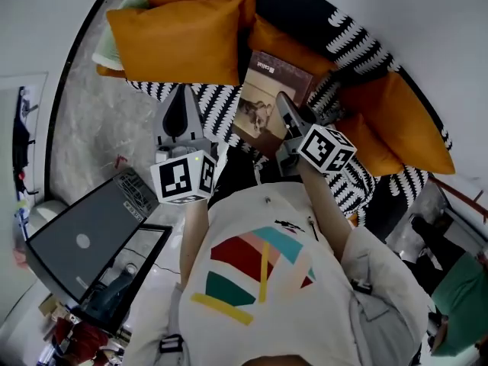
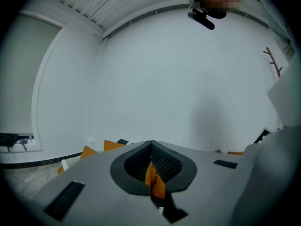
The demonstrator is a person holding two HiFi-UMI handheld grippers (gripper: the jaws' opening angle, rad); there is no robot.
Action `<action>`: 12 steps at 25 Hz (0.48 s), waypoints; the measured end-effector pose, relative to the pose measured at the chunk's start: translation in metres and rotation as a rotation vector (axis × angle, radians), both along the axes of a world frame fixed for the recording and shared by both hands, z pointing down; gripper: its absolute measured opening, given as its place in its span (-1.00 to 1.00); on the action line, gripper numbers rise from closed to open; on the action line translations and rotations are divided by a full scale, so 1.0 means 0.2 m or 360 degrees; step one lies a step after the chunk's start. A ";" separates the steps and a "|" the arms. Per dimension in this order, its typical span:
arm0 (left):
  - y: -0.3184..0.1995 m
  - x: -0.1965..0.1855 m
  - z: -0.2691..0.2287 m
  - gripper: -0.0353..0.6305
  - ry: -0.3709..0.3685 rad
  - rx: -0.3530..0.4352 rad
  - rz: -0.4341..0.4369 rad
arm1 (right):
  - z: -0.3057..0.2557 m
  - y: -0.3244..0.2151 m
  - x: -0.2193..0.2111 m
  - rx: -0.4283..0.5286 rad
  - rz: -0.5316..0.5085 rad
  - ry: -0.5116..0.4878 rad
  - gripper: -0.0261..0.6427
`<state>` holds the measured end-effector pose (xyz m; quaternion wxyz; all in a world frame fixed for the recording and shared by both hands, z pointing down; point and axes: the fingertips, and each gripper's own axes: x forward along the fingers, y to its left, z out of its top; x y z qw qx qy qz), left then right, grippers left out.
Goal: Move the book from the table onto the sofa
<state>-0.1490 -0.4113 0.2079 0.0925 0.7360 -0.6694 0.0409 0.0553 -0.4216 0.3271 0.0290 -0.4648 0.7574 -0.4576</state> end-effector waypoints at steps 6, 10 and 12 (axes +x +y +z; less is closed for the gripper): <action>-0.27 -0.01 0.26 -0.88 0.0065 -0.0080 0.0121 | 0.29 -0.21 -0.16 -0.0138 -0.0041 0.0065 -0.46; -0.37 0.07 0.58 -0.88 0.0088 -0.0246 0.0256 | 0.66 -0.31 -0.20 -0.0228 -0.0139 0.0264 -0.46; -0.42 0.06 0.77 -0.88 0.0108 -0.0338 0.0273 | 0.91 -0.36 -0.21 -0.0345 -0.0128 0.0290 -0.46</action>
